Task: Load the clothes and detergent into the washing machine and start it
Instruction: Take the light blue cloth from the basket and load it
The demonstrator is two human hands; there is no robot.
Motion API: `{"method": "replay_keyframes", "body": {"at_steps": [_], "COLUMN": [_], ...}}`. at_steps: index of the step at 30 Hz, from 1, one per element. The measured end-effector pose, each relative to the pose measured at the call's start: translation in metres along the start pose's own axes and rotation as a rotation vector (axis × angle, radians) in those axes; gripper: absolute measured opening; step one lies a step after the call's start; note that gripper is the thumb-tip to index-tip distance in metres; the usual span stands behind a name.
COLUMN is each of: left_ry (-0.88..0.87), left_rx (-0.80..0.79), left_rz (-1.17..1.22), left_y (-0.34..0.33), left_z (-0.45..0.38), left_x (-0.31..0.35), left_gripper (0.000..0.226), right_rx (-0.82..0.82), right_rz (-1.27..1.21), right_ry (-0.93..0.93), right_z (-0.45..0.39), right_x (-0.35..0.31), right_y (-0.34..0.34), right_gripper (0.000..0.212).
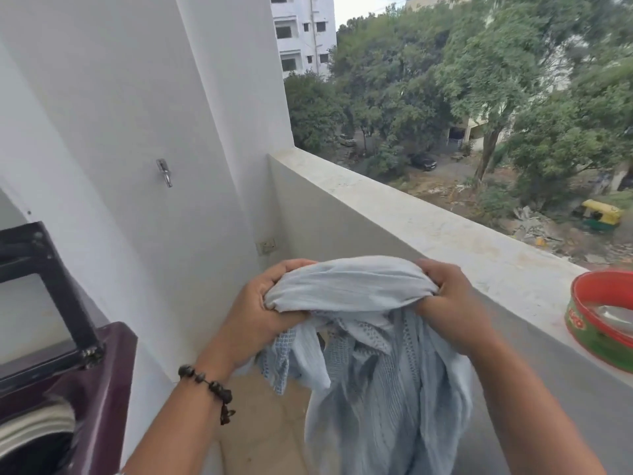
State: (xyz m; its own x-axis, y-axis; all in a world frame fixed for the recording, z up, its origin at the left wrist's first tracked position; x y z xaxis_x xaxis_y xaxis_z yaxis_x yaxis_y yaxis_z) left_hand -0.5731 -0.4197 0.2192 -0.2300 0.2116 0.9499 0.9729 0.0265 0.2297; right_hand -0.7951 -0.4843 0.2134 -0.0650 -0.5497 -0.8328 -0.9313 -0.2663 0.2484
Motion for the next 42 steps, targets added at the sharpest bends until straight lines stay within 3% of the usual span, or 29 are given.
{"method": "replay_keyframes", "body": {"at_steps": [3,6,11,14,16,19,21,23,28,31,35,40,42], "left_ry": [-0.05,-0.097,-0.03,0.098,0.131,0.122,0.151,0.175,0.177,0.22,0.308,0.539,0.584], "left_rx": [0.076,0.231,0.45,0.48,0.509,0.578,0.62,0.651,0.671,0.591,0.501,0.247,0.268], "left_rz": [0.089,0.299,0.61,0.826,0.957,1.058,1.063,1.08,1.117,1.109,1.024,0.632,0.425], "left_y": [0.003,0.005,-0.013,-0.033,-0.041,-0.046,-0.051,-0.057,-0.058,-0.07,-0.084,-0.076,-0.052], "left_z": [0.001,0.002,-0.001,0.0,0.0,-0.002,-0.002,-0.004,-0.002,0.001,0.004,0.026,0.04], "left_x": [0.005,0.008,-0.006,-0.009,-0.01,-0.013,-0.019,-0.021,-0.03,-0.038,-0.05,-0.069,-0.074], "left_gripper": [0.051,0.051,0.039,0.03,0.053,0.047,0.06,0.066,0.048,0.038,0.045,0.05,0.064], "right_rx": [-0.053,-0.173,-0.314,-0.425,-0.474,-0.447,-0.338,-0.22,-0.143,-0.128,-0.117,-0.117,-0.178], "right_rz": [-0.027,-0.116,-0.417,-0.474,-0.406,-0.354,-0.416,-0.509,-0.558,-0.582,-0.584,-0.501,-0.362], "right_ry": [0.105,0.018,-0.147,-0.16,-0.14,-0.123,-0.135,-0.171,-0.226,-0.244,-0.267,-0.226,-0.192], "right_z": [-0.025,-0.024,0.014,0.036,0.045,0.053,0.053,0.051,0.042,0.035,0.03,0.026,0.022], "right_x": [-0.03,-0.014,0.021,0.03,0.037,0.042,0.047,0.052,0.061,0.067,0.076,0.076,0.069], "right_y": [0.003,-0.02,-0.063,-0.079,-0.085,-0.094,-0.097,-0.095,-0.08,-0.07,-0.058,-0.042,-0.034], "right_gripper": [0.037,0.028,0.045,0.084,0.111,0.126,0.119,0.098,0.04,0.04,0.04,0.038,0.042]}}
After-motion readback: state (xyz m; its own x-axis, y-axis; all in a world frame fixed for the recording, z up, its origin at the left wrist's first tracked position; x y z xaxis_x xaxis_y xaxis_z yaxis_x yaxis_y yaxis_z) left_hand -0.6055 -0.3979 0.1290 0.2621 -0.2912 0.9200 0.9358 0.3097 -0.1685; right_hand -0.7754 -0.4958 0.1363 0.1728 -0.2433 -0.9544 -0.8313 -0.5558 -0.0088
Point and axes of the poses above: each hand's wrist, its own z-axis away from the middle knuckle, its own y-axis out of the back of the hand, x = y × z, the point moved 6 cm from there along -z, towards the middle knuckle, and after that the axes turned 6 degrees about y, right-handed, at the moved point
